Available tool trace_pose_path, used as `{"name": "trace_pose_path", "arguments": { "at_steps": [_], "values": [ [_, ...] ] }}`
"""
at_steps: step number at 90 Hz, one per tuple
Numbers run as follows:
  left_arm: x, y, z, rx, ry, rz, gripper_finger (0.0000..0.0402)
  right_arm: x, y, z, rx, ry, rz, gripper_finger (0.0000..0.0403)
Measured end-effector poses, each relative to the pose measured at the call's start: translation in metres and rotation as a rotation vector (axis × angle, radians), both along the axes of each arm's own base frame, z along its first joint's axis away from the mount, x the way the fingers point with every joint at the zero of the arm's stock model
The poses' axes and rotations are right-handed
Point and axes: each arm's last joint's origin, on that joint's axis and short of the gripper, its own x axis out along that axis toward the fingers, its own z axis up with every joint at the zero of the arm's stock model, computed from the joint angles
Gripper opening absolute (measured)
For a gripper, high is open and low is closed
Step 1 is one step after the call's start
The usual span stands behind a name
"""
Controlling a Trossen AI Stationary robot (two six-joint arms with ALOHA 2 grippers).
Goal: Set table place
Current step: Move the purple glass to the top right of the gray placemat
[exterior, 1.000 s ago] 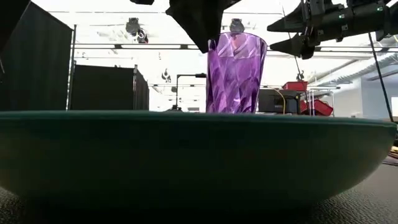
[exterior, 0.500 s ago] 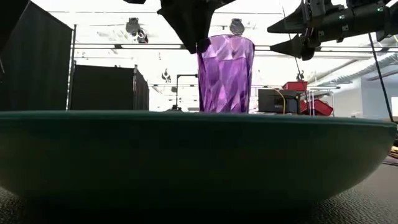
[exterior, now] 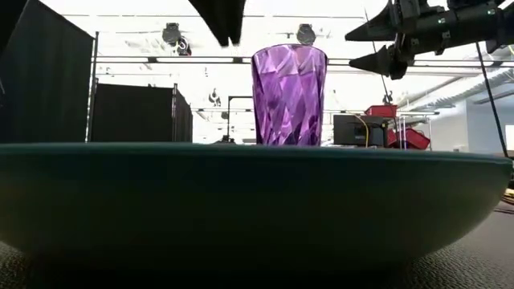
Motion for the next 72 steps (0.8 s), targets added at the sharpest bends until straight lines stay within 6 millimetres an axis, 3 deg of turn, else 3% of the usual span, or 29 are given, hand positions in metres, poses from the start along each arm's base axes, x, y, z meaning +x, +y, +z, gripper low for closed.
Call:
{"name": "trace_pose_path", "arguments": {
  "at_steps": [22,33,45,53,72],
  "values": [
    [-0.079,0.019,0.087,-0.19,-0.402,0.295,0.0086,0.0,0.003,0.008,0.017,-0.091,0.019,0.04],
    [-0.121,0.017,0.113,-0.275,-0.567,0.363,0.0086,0.003,0.011,0.012,0.048,-0.153,0.109,0.04],
    [-0.155,0.011,0.113,-0.214,-0.693,0.391,0.0086,0.009,0.026,0.018,0.023,-0.225,0.332,0.04],
    [-0.173,0.008,0.103,-0.162,-0.769,0.428,0.0086,0.014,0.033,0.02,-0.021,-0.273,0.386,0.04],
    [-0.195,0.004,0.058,-0.11,-0.818,0.464,0.0086,0.025,0.035,0.017,-0.068,-0.295,0.354,0.04]
  ]
}}
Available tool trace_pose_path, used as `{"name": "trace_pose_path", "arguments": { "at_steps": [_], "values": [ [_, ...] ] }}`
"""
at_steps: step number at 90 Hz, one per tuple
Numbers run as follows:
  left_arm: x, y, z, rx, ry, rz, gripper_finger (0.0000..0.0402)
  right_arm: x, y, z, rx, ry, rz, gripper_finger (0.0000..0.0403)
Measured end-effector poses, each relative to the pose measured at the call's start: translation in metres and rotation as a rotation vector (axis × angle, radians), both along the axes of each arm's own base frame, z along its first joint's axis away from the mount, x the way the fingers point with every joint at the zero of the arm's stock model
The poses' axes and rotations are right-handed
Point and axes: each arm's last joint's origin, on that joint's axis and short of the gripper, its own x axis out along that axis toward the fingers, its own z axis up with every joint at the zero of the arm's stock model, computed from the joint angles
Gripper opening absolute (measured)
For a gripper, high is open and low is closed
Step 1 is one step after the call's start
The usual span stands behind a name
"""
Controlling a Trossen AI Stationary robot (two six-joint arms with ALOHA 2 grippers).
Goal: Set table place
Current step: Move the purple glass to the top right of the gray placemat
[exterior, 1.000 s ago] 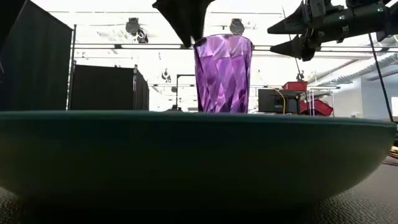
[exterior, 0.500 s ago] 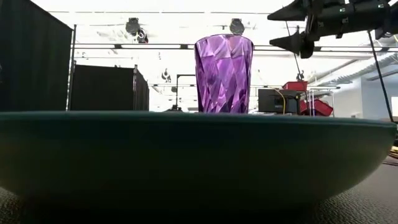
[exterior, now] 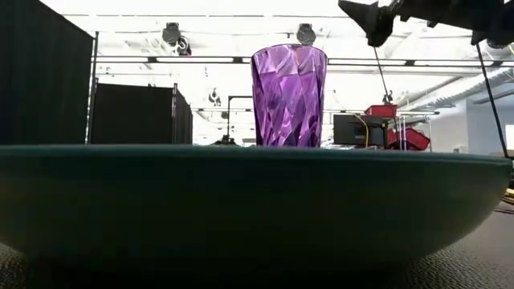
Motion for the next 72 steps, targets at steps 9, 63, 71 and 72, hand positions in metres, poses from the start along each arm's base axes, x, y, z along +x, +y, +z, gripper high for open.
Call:
{"name": "trace_pose_path", "arguments": {
  "at_steps": [9,63,71,72],
  "values": [
    [-0.005,0.002,-0.017,0.03,-0.002,0.023,0.0086,0.004,-0.003,0.0,0.026,-0.031,-0.022,0.04],
    [-0.049,0.006,-0.002,0.07,-0.277,-0.023,0.0086,0.093,-0.009,0.07,-0.01,0.637,-0.044,0.0209],
    [-0.048,0.005,-0.003,0.065,-0.263,-0.031,0.0086,0.103,-0.009,0.081,0.023,0.785,-0.034,0.0195],
    [-0.048,0.005,-0.003,0.066,-0.263,-0.031,0.0086,0.104,-0.009,0.082,0.028,0.804,-0.033,0.0195]
  ]
}}
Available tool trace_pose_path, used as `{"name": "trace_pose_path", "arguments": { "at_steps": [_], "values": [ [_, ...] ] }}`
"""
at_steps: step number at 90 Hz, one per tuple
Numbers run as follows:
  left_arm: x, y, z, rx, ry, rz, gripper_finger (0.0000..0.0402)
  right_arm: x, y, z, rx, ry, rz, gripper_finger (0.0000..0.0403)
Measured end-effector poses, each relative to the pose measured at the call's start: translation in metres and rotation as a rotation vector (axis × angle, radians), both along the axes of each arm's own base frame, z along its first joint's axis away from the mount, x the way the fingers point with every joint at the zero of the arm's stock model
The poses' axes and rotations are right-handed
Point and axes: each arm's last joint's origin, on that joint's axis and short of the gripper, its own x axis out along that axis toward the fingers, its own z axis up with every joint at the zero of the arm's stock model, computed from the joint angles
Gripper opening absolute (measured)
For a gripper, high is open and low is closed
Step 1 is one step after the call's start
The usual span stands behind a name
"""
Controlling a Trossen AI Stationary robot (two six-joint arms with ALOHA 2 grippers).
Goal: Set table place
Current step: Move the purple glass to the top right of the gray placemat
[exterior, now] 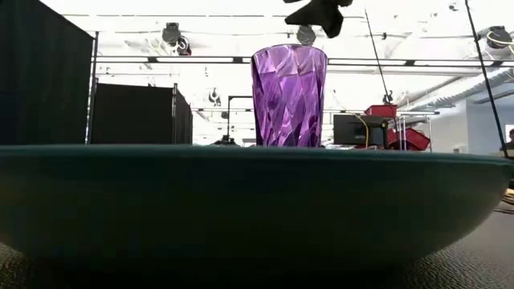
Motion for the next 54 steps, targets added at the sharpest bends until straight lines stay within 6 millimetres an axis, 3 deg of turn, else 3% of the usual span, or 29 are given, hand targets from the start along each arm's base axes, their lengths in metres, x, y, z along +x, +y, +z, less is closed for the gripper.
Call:
{"name": "trace_pose_path", "arguments": {
  "at_steps": [18,38,54],
  "values": [
    [0.002,-0.002,-0.004,0.01,0.016,-0.002,0.0086,0.018,-0.001,-0.004,0.045,0.238,-0.028,0.022],
    [0.004,-0.004,-0.014,0.032,0.048,-0.005,0.0086,0.032,-0.001,-0.035,0.078,0.413,-0.059,0.0273],
    [0.004,-0.004,-0.018,0.042,0.06,-0.005,0.0086,0.043,0.001,-0.053,0.079,0.476,-0.059,0.0294]
  ]
}}
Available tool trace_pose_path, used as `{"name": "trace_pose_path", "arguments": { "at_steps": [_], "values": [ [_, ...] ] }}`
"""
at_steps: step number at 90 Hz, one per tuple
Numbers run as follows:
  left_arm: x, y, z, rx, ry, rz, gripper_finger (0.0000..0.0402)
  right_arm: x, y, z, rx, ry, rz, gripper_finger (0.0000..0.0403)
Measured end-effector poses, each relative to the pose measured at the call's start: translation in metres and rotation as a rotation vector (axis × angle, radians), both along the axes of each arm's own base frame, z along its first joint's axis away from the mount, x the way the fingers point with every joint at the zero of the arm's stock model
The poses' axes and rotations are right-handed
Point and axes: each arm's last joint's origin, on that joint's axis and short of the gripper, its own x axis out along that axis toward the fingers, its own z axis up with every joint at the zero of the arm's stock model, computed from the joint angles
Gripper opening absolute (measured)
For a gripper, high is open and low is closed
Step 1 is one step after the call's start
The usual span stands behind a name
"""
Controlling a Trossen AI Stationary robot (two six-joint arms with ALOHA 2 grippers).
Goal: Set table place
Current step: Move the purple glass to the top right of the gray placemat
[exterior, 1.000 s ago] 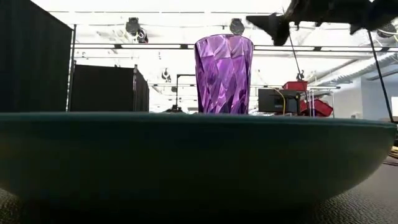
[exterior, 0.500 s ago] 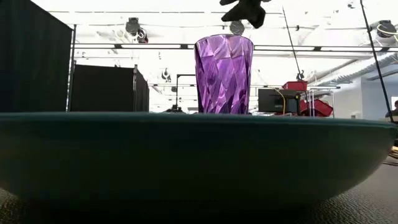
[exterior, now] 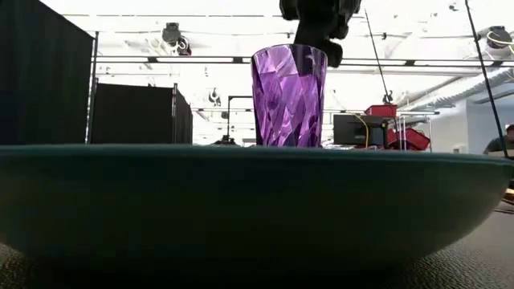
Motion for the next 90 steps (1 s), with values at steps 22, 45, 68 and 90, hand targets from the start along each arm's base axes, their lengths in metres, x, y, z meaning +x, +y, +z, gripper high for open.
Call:
{"name": "trace_pose_path", "arguments": {
  "at_steps": [22,45,68,90],
  "values": [
    [0.0,0.0,0.0,-0.004,-0.004,0.0,0.0086,0.011,0.001,-0.022,0.046,0.07,0.023,0.0293],
    [0.0,0.0,0.0,-0.004,-0.004,0.0,0.0086,0.021,0.002,-0.043,0.043,0.133,0.066,0.0237],
    [0.0,0.0,0.0,-0.004,-0.004,0.0,0.0086,0.02,0.004,-0.041,0.021,0.136,0.141,0.0011],
    [0.0,0.0,0.0,-0.004,-0.004,0.0,0.0086,-0.002,0.001,-0.018,0.017,0.277,0.144,0.0002]
  ]
}}
